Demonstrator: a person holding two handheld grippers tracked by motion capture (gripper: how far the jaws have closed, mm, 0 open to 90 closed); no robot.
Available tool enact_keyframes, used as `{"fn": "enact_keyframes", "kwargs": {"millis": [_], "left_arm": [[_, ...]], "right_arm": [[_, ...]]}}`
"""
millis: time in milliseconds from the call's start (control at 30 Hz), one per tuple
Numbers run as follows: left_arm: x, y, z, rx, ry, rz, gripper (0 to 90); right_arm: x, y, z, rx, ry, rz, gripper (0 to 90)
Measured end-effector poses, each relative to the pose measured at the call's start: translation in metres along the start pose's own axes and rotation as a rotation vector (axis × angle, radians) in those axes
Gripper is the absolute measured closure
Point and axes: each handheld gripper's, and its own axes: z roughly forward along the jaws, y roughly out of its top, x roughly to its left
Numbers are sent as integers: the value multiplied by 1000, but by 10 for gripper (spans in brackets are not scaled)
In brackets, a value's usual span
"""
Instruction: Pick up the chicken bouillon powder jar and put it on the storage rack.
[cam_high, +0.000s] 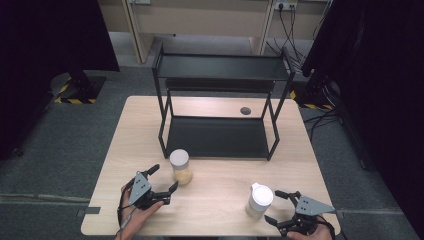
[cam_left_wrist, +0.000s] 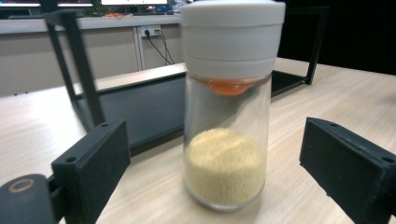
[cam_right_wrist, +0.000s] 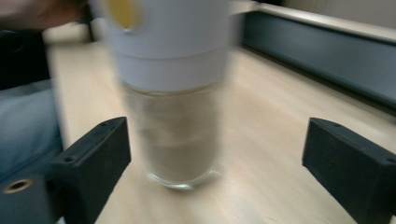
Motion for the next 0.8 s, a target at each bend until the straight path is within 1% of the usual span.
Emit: {"fn": "enact_keyframes", "kwargs": {"millis": [33,67,100,133,167,200,233,267,333,400,500,633,800], "left_arm": [[0,0,0,0,0,0,77],[0,-1,-1,-8,-3,-2,76],[1,-2,-1,-13,-12,2,76],[1,-2,-1,-13,-13,8,76],[1,-2,-1,-13,-16,8,76],[1,-2,-1,-13,-14,-1,75],[1,-2,-1,-13,-14,-1,75],[2,-2,-2,-14,-12,-4,75],[1,-3,-2,-14,-8,-3,76],[1,-3,-2,-15,-10,0,77],[1,-2,-1,-13,-12,-1,79],[1,-1,1,-12,-22,-1,81],[0,2,6,-24,-35,9,84]], "right_arm": [[0,0,0,0,0,0,88],[6,-4,-3,-19,-55,2,91],[6,-4,-3,-19,-55,2,91],[8,-6,-4,-22,-75,1,94],[10,-7,-4,-31,-89,7,94],[13,-8,-4,-37,-110,13,93],[13,-8,-4,-37,-110,13,93],[16,-8,-4,-39,-131,15,93],[19,-8,-3,-40,-148,21,93],[20,-9,-3,-46,-158,26,92],[19,-11,-4,-56,-158,36,91],[19,-10,-4,-52,-159,38,91],[18,-13,-5,-65,-158,51,91]]}}
